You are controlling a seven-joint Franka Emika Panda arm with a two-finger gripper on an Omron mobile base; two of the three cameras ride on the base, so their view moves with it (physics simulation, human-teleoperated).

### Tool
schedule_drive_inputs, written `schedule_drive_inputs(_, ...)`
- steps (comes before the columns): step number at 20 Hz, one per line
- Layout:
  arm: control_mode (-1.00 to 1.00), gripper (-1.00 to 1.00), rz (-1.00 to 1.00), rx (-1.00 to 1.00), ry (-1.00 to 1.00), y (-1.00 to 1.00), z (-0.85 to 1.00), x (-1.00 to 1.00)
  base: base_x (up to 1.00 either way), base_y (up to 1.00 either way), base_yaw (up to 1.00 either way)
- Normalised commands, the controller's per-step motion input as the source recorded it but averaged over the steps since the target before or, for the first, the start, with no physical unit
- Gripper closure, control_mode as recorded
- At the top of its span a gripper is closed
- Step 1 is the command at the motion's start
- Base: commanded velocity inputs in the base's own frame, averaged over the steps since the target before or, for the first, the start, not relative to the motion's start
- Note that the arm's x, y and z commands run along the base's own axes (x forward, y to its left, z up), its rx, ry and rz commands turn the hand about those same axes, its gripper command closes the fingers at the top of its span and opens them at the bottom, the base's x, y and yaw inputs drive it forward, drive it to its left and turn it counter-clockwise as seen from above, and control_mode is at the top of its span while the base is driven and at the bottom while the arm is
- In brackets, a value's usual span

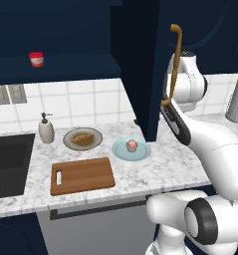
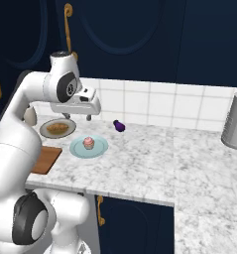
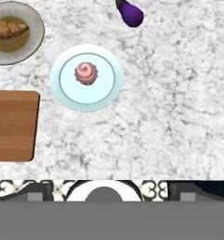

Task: From the different types of pastries on the counter, select a croissant and place it on the cutting board. Then retrieve a jar of jam from the cabinet and place it alongside the croissant on the cutting board.

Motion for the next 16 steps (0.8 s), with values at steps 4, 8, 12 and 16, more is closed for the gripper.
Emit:
schedule_drive_inputs(4, -1.00, -1.00, 0.00, 0.00, 0.01, -0.20, -0.07, -0.15, 0.00, 0.00, 0.00)
schedule_drive_inputs(8, -1.00, -1.00, 0.00, 0.00, 0.00, -0.14, -0.02, -0.42, 0.00, 0.00, 0.00)
schedule_drive_inputs(12, -1.00, -1.00, 0.00, 0.00, 0.00, 0.00, 0.00, -0.30, 0.00, 0.00, 0.00)
schedule_drive_inputs(16, -1.00, -1.00, 0.00, 0.00, 0.00, 0.00, 0.00, -0.02, 0.00, 0.00, 0.00)
